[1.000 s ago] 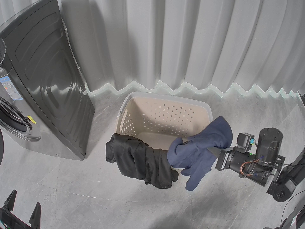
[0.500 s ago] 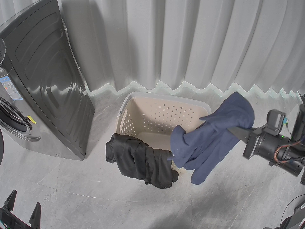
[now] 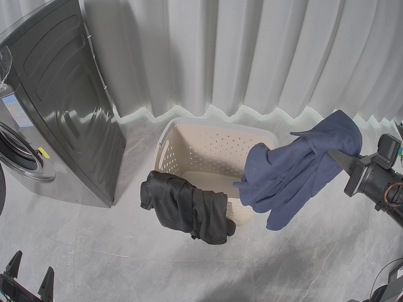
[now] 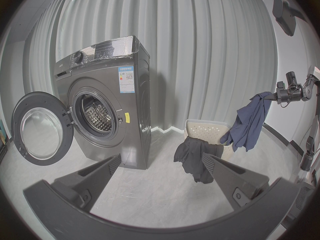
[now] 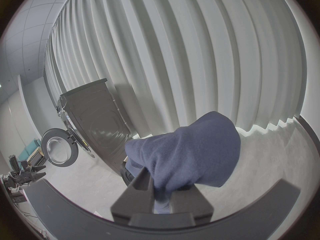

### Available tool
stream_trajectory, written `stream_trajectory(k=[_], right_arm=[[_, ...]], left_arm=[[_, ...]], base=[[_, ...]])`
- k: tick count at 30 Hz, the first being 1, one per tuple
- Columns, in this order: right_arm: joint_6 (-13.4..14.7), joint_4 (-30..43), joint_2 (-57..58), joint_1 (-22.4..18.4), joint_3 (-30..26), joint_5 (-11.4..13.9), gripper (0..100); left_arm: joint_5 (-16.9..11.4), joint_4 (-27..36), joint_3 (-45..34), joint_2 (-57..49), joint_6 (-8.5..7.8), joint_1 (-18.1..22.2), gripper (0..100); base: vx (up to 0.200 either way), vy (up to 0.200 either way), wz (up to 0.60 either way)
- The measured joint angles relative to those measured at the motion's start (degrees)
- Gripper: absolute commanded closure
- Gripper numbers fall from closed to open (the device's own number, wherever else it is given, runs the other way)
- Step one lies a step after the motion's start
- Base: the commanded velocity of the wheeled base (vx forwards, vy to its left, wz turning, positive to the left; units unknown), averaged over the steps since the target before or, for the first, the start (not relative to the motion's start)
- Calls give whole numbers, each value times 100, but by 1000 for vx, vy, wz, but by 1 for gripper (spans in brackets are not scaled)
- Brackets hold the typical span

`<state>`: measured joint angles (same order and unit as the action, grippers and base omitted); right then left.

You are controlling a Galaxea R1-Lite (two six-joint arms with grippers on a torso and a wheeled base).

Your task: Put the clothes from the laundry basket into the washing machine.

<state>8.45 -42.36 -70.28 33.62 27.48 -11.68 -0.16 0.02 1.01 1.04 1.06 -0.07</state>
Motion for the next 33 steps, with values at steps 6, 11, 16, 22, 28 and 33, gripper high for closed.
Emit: stream_trajectory(k=[6, 11, 16, 22, 28, 33], right_arm=[[0, -11, 110, 41, 2, 20, 100], [-7, -52, 135, 59, 20, 82, 100], [-5, -88, 145, 72, 52, 145, 100], [-5, -116, 143, 89, 123, 213, 100], [-2, -116, 138, 121, 190, 271, 100], [0, -113, 126, 140, 195, 304, 100]], left_arm=[[-6, 7, 0, 0, -11, -4, 0], [-11, 5, 0, 0, -5, 5, 0], [-11, 7, 0, 0, -5, -2, 0], [-9, 7, 0, 0, -2, -2, 0], [-11, 9, 0, 0, -2, -2, 0], [-11, 2, 0, 0, -2, -2, 0]], base=[[0, 167, 0], [0, 200, 0], [0, 200, 0], [0, 200, 0], [0, 200, 0], [0, 200, 0]])
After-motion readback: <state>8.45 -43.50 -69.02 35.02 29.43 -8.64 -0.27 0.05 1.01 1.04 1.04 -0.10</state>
